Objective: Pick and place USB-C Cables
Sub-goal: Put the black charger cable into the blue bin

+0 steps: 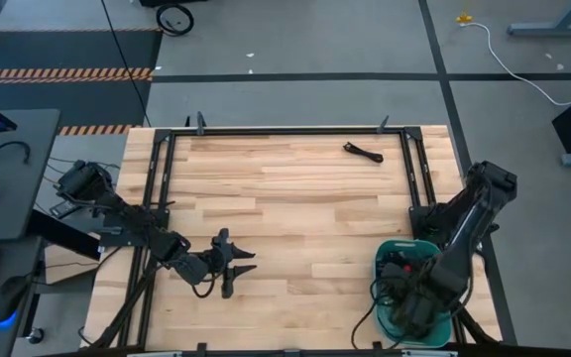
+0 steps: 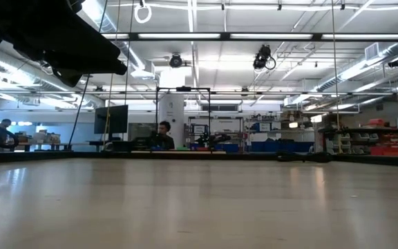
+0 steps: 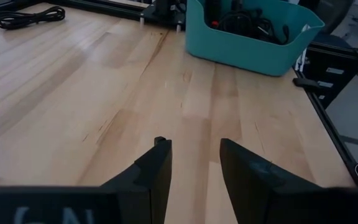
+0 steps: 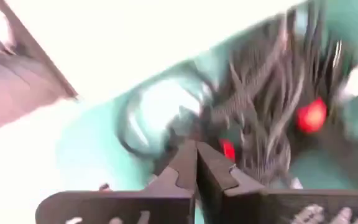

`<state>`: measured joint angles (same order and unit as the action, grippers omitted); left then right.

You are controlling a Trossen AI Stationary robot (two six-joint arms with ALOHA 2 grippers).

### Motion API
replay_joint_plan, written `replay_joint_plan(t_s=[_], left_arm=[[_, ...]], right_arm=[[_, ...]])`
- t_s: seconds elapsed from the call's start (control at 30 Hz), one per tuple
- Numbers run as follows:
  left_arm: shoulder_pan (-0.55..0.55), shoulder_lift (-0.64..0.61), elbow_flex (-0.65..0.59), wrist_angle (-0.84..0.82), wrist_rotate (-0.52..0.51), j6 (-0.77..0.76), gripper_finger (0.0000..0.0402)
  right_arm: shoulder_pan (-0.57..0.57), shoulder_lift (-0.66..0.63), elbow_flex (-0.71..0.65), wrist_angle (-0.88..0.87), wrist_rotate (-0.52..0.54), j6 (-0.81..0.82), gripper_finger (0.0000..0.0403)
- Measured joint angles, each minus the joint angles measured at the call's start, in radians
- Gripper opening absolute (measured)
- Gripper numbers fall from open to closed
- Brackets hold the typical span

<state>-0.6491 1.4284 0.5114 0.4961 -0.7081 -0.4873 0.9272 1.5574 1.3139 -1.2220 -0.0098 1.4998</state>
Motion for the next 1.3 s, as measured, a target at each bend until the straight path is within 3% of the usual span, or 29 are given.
replay_joint_plan(t_s=[0.17, 0.3, 0.4, 0.53, 0.63, 0.77, 0.9, 1.07, 1.23, 1.3], left_arm=[[0.0, 0.0, 0.0, 0.0, -0.005, 0.0, 0.0142], [0.0, 0.0, 0.0, 0.0, -0.005, 0.0, 0.0142], [0.0, 0.0, 0.0, 0.0, -0.005, -0.001, 0.0142], [0.0, 0.0, 0.0, 0.0, -0.005, -0.002, 0.0142], [0.0, 0.0, 0.0, 0.0, -0.006, -0.001, 0.0142], [0.0, 0.0, 0.0, -0.001, -0.006, -0.001, 0.0142], [0.0, 0.0, 0.0, -0.003, -0.005, 0.0, 0.0142], [0.003, 0.0, 0.0, -0.003, -0.006, 0.001, 0.0142], [0.011, 0.0, 0.0, -0.002, -0.006, 0.001, 0.0142], [0.014, 0.0, 0.0, -0.002, -0.006, 0.001, 0.0142]], right_arm=[[-0.095, -0.029, 0.078, -0.093, 0.431, -0.12, 0.001], [-0.26, -0.038, 0.074, -0.169, 0.592, -0.322, 0.001], [-0.45, -0.038, 0.045, -0.211, 0.676, -0.471, 0.0018], [-0.768, -0.039, -0.023, -0.177, 0.66, -0.758, 0.0047], [-1.017, -0.039, -0.091, -0.035, 0.608, -1.01, 0.0081], [-1.335, -0.036, -0.173, 0.216, 0.448, -1.265, 0.0137], [-1.58, -0.036, -0.221, 0.364, 0.308, -1.358, 0.019], [-1.73, -0.036, -0.25, 0.447, 0.212, -1.389, 0.0228], [-1.74, 0.006, -0.273, 0.503, 0.195, -1.39, 0.0234], [-1.718, 0.046, -0.265, 0.483, 0.251, -1.39, 0.0233]])
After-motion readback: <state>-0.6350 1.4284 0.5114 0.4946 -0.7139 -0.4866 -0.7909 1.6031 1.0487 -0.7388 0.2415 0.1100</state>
